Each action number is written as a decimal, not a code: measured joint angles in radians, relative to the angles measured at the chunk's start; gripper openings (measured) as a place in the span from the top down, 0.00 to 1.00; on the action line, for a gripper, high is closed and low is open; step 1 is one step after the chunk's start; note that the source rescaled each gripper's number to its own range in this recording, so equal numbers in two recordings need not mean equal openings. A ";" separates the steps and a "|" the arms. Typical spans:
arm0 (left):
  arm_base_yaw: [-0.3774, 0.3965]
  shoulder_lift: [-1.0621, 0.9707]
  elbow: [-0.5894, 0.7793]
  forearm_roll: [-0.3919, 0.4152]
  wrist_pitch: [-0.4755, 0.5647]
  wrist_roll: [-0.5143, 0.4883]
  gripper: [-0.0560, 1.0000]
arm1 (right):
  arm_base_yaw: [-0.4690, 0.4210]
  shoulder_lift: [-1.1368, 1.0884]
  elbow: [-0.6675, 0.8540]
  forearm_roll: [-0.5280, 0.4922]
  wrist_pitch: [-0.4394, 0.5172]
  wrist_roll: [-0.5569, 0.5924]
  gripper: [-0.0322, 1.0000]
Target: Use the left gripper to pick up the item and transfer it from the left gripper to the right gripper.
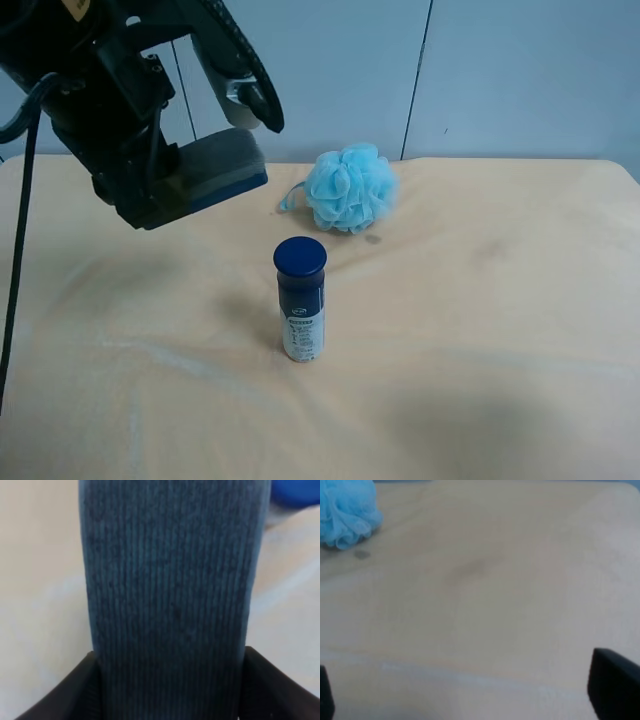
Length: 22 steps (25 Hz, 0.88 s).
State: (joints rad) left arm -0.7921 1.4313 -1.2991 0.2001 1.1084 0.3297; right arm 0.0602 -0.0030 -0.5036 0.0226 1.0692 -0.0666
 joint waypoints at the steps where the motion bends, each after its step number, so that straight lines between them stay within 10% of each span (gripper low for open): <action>1: -0.017 0.000 -0.011 0.000 0.008 0.000 0.87 | 0.000 0.000 0.000 0.000 0.000 0.000 0.00; 22: -0.090 -0.025 -0.060 0.006 0.085 0.101 0.87 | 0.000 0.000 0.000 0.000 0.000 0.000 0.00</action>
State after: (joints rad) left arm -0.8819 1.4063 -1.3594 0.2063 1.1933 0.4309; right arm 0.0602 -0.0030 -0.5036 0.0226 1.0692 -0.0666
